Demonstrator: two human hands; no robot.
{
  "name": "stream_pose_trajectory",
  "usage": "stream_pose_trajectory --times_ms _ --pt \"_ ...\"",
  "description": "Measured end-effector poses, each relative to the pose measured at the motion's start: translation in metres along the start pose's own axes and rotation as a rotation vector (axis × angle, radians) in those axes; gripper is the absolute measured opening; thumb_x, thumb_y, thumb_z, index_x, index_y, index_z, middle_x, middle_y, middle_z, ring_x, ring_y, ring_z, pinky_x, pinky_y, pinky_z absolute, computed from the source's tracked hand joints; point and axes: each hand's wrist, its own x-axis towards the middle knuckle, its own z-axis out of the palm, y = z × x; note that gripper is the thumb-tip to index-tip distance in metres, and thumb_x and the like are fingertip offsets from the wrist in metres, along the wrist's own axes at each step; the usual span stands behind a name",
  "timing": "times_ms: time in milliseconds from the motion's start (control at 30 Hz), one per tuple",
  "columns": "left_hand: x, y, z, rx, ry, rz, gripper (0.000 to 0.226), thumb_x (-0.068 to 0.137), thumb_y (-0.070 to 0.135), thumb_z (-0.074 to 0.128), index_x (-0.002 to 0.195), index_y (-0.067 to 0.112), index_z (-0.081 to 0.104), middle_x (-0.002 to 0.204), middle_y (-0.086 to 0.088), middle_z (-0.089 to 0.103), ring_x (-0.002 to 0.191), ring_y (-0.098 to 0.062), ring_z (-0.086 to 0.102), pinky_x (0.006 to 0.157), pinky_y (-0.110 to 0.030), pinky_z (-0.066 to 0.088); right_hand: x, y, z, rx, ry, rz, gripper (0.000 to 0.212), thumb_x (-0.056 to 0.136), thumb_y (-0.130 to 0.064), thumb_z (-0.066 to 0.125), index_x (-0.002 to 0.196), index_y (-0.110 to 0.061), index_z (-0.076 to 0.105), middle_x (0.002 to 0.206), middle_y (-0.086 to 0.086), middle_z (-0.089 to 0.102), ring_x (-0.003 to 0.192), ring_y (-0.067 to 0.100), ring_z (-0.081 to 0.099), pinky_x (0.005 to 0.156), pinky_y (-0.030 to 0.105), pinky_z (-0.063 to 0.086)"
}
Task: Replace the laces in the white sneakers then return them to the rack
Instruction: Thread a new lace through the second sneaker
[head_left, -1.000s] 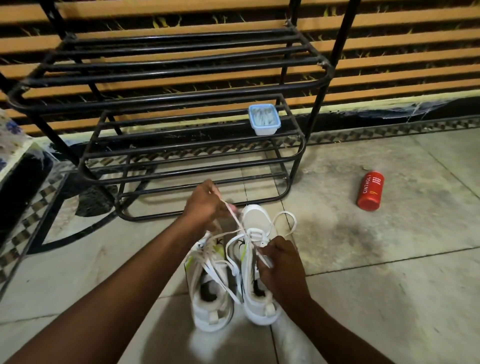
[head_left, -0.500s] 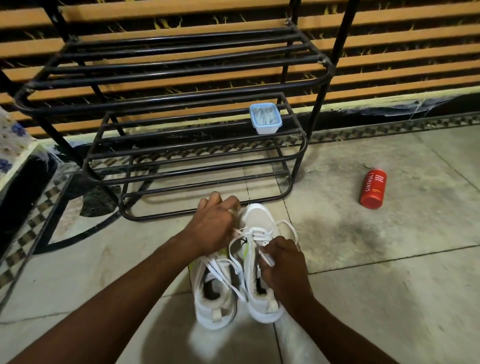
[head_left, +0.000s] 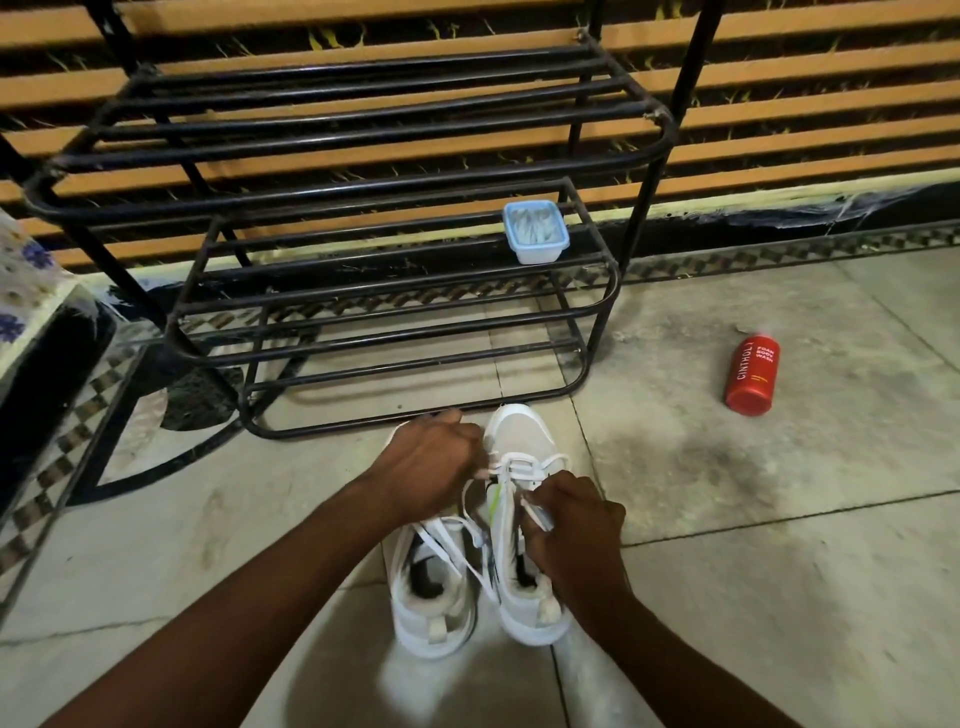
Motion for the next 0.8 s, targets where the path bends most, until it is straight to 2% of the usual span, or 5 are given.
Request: stream_pose_trajectory --times_ms 133,267,433,533,800 --pt "0.006 0.009 -0.005 -0.542 0.305 -0.271 0.022 0.101 0.022 0.061 0.084 0.028 0.073 0.098 0.012 0.067 0.101 -0.017 0.056 0.089 -0.034 0.038 -0.001 0.002 -0.001 0.060 0.012 0.018 0.015 0.073 -0.026 0.077 0.086 -0.027 0.070 0.094 -0.011 0.059 0.097 0.019 0.060 0.077 0.037 0.036" --pt "0.010 0.021 -0.011 -1.397 0.432 -0.538 0.037 0.112 0.017 0.038 0.079 0.006 0.052 0.070 -0.012 0.057 0.062 -0.025 0.055 0.068 -0.034 0.048 -0.003 0.001 0.001 0.066 0.061 0.004 0.019 0.067 -0.026 0.083 0.080 -0.029 0.069 0.087 -0.011 0.059 0.089 0.021 0.063 0.073 0.038 0.041" --pt "0.006 0.013 0.003 -0.607 0.131 -0.433 0.015 0.104 0.012 0.053 0.118 0.018 0.050 0.081 0.008 0.054 0.070 -0.002 0.053 0.064 -0.020 0.039 -0.003 -0.003 0.002 -0.001 0.050 -0.003 0.019 0.070 -0.032 0.081 0.087 -0.031 0.073 0.094 -0.013 0.062 0.095 0.020 0.063 0.075 0.037 0.040" --pt "0.015 0.013 0.006 -0.315 -0.063 -0.483 0.018 0.092 0.008 0.066 0.108 0.015 0.067 0.105 -0.002 0.056 0.096 -0.023 0.063 0.079 -0.028 0.048 -0.003 -0.005 0.000 -0.001 0.058 -0.001 0.021 0.066 -0.028 0.084 0.085 -0.029 0.074 0.090 -0.011 0.063 0.090 0.022 0.064 0.072 0.037 0.041" --pt "0.018 0.033 0.021 -0.195 -0.295 -0.606 0.036 0.091 0.012 0.065 0.127 0.011 0.059 0.136 -0.014 0.033 0.101 -0.040 0.067 0.096 -0.045 0.054 -0.003 -0.007 0.001 0.003 0.088 0.002 0.017 0.068 -0.028 0.084 0.081 -0.028 0.072 0.086 -0.010 0.063 0.085 0.023 0.064 0.069 0.037 0.043"
